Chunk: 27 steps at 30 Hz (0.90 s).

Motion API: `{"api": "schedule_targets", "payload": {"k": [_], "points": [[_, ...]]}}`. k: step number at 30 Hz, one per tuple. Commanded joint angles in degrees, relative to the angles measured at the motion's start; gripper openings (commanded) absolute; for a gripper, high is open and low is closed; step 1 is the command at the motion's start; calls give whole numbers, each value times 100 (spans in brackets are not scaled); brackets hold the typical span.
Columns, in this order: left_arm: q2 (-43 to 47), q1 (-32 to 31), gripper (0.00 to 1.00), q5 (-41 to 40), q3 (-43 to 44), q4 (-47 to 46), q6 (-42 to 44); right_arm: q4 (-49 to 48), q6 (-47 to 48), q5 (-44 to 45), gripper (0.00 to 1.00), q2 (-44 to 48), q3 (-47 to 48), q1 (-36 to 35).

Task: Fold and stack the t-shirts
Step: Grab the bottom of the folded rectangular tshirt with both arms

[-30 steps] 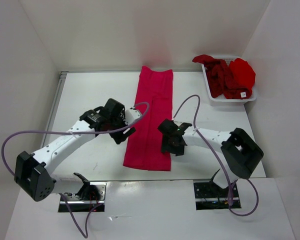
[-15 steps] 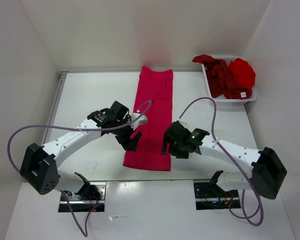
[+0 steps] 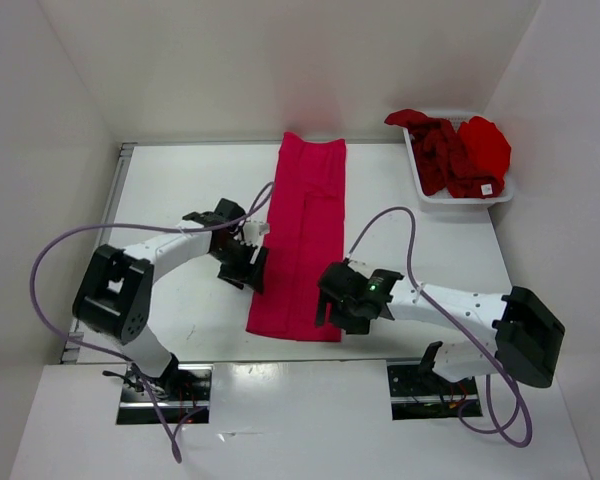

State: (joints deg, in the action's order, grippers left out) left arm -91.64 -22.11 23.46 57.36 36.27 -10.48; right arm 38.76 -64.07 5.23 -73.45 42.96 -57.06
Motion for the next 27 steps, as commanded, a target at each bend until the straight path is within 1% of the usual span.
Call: {"api": "schedule_targets", "payload": {"k": [1,2,3,4,5,7,8,9,10,11,12,13,14,15,16,17,18,19,20,21,22,24,25,27], "points": [[-459,-30,73,-233,581,169,849,-9,-290,258,82,-107,11,-200],[-521,-30,70,-550,818,170,1194,-9,-351,259,82,-108,11,-200],[-400,-83,68,-788,977,83,1537,-9,-351,259,82,-108,63,-200],[-190,-83,68,-912,1039,-66,1871,-9,-351,259,82,-108,63,-200],[438,-83,66,-914,866,-494,2605,-9,-421,259,82,-108,2,-200],[961,-83,66,-852,331,-770,3505,-9,-474,259,82,-38,-68,-200],[1050,-144,66,-852,267,-571,4066,-61,-474,259,82,32,-68,-200],[1051,-206,66,-765,188,-386,4254,-62,-474,259,82,33,-121,-200],[973,-258,66,-599,92,121,4508,-62,-474,311,82,33,-121,-200],[972,-381,66,-180,-118,387,5103,-62,-474,311,82,33,-121,-200],[1050,-460,68,7,-268,581,5396,-62,-422,364,82,33,-52,-200],[1330,-592,69,183,-426,835,5764,8,-422,364,82,33,-51,-200],[1524,-593,71,307,-602,838,6438,8,-422,443,82,33,-51,-200],[1717,-654,73,308,-769,838,6740,8,-474,443,82,33,-51,-200],[2032,-654,74,308,-1058,620,7013,-61,-474,443,82,93,-51,-200],[2157,-654,75,177,-1165,487,7268,-114,-474,443,82,181,-129,-200],[2254,-654,75,-59,-1253,364,7828,-115,-535,443,82,234,-217,-200],[2429,-654,77,-139,-1306,302,8155,-167,-536,443,82,235,-218,-200],[2544,-654,77,-140,-1402,232,8776,-167,-597,443,82,313,-287,-200],[2711,-654,77,-140,-1482,231,9139,-167,-598,504,82,392,-288,-200],[3130,-654,78,-140,-1578,231,9517,-115,-598,505,82,393,-288,-200],[3580,-716,78,139,-1895,136,9958,-115,-658,575,82,525,-411,-200],[3991,-786,76,193,-1983,135,10099,-115,-720,575,82,629,-411,-200],[4293,-988,75,194,-2219,222,10363,-115,-781,636,82,831,-569,-200]]}}
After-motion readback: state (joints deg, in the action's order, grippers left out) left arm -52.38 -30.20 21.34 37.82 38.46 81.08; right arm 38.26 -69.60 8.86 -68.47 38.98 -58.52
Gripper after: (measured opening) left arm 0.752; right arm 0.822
